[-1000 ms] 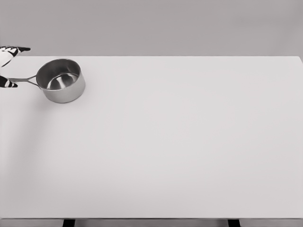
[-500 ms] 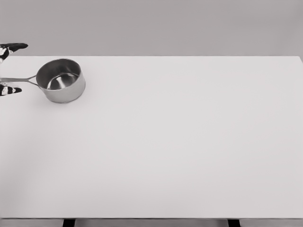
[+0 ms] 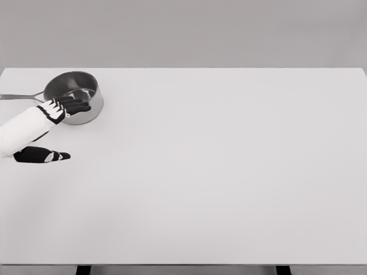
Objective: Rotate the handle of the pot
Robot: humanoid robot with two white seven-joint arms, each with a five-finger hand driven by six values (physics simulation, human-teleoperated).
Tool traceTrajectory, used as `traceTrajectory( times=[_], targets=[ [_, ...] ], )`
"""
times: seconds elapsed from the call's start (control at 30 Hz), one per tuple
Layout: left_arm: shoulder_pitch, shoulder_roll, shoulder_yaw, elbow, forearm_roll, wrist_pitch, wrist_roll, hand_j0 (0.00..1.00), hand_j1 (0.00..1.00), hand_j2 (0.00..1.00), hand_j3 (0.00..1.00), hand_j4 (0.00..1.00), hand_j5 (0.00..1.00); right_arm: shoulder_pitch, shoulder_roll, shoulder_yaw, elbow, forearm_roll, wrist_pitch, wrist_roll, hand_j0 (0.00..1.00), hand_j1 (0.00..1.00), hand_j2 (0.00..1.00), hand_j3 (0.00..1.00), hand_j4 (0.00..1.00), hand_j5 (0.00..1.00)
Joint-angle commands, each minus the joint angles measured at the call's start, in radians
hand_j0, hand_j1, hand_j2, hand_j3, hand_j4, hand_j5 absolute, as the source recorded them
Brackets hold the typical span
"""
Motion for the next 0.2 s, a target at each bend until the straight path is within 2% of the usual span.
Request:
traceTrajectory(
  times=[0.0,0.17],
  targets=[
    [0.0,0.002,-0.001,-0.007,-0.002,0.002,0.0,1.0,1.0,1.0,1.0,1.0,1.0,0.0,0.0,0.0,0.0,0.0,0.0,0.0,1.0,1.0,1.0,1.0,1.0,1.0],
    [0.002,0.002,-0.001,-0.006,-0.004,0.002,0.0,1.0,1.0,1.0,1.0,1.0,1.0,0.0,0.0,0.0,0.0,0.0,0.0,0.0,1.0,1.0,1.0,1.0,1.0,1.0]
  ],
)
